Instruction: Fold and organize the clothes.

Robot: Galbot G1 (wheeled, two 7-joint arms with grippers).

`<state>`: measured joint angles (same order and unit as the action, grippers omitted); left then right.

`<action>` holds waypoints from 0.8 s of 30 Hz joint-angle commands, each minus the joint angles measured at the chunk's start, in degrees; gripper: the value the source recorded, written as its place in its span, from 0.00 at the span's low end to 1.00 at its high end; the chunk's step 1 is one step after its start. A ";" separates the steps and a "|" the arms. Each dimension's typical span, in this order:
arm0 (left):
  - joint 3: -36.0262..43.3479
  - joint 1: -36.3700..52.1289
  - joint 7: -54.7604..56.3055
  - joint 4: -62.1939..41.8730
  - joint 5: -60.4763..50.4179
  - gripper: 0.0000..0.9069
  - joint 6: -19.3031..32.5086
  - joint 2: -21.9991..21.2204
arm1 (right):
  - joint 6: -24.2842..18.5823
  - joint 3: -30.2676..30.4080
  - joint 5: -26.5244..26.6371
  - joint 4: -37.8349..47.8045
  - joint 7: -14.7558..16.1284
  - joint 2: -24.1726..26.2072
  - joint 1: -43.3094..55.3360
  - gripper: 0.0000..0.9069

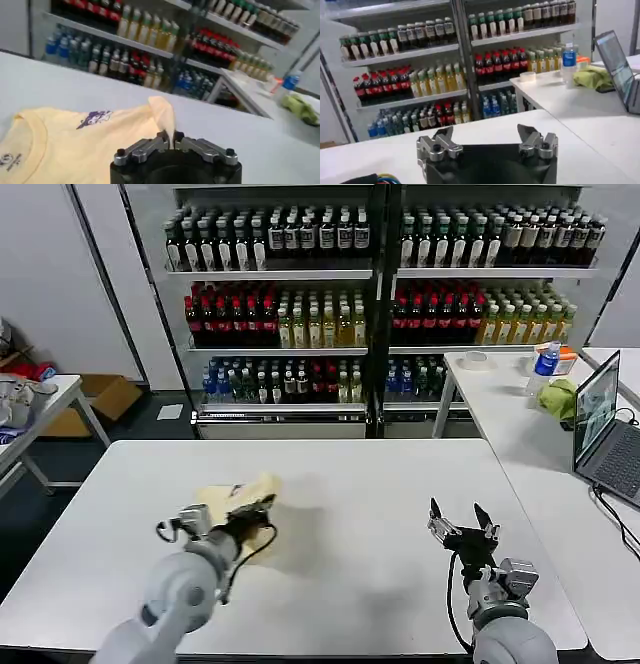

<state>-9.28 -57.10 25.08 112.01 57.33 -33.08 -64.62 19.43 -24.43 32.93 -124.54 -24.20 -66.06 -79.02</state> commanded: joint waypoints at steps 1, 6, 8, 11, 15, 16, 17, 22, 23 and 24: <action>12.46 7.06 1.90 -7.31 -2.40 0.02 0.02 -11.39 | -0.05 0.33 -0.45 1.03 0.02 -0.21 0.73 1.00; 13.03 9.24 2.24 -10.00 -2.07 0.01 0.07 -14.66 | 0.00 0.56 -0.32 1.72 0.11 0.00 1.70 1.00; 13.49 9.69 1.69 -12.40 -3.16 0.16 0.06 -15.61 | 0.06 0.55 -0.35 1.89 0.27 0.10 2.09 1.00; 12.92 9.31 0.24 -13.78 -4.88 1.00 0.53 -16.23 | 0.27 0.55 -1.17 2.05 1.03 0.47 2.38 1.00; 10.87 8.05 -2.31 -11.13 -6.08 1.00 4.40 -15.98 | 0.65 1.29 -3.44 2.25 2.72 1.45 2.32 1.00; 10.22 7.69 -2.88 -9.89 -5.69 1.00 5.31 -15.68 | 0.92 1.59 -3.35 2.23 3.01 1.60 2.52 1.00; 9.75 7.28 -3.32 -8.94 -5.33 1.00 6.29 -15.26 | 0.96 1.75 -3.32 2.27 3.11 1.63 2.65 1.00; 4.72 2.91 -4.33 -2.12 -1.99 1.00 8.52 -12.39 | 1.35 3.06 -2.16 2.93 3.34 1.90 4.54 1.00; 3.21 1.45 -4.33 -0.56 -1.02 1.00 8.79 -11.42 | 1.41 3.23 -1.97 3.02 3.37 2.00 4.79 1.00; 1.16 -0.48 -4.29 1.53 -0.32 1.00 8.98 -10.09 | 1.46 3.51 -1.77 3.10 3.48 2.15 5.04 1.00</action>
<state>-1.32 -51.81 22.70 104.97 54.15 -27.95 -77.02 20.53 -22.39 31.15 -121.98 -21.72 -64.46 -75.99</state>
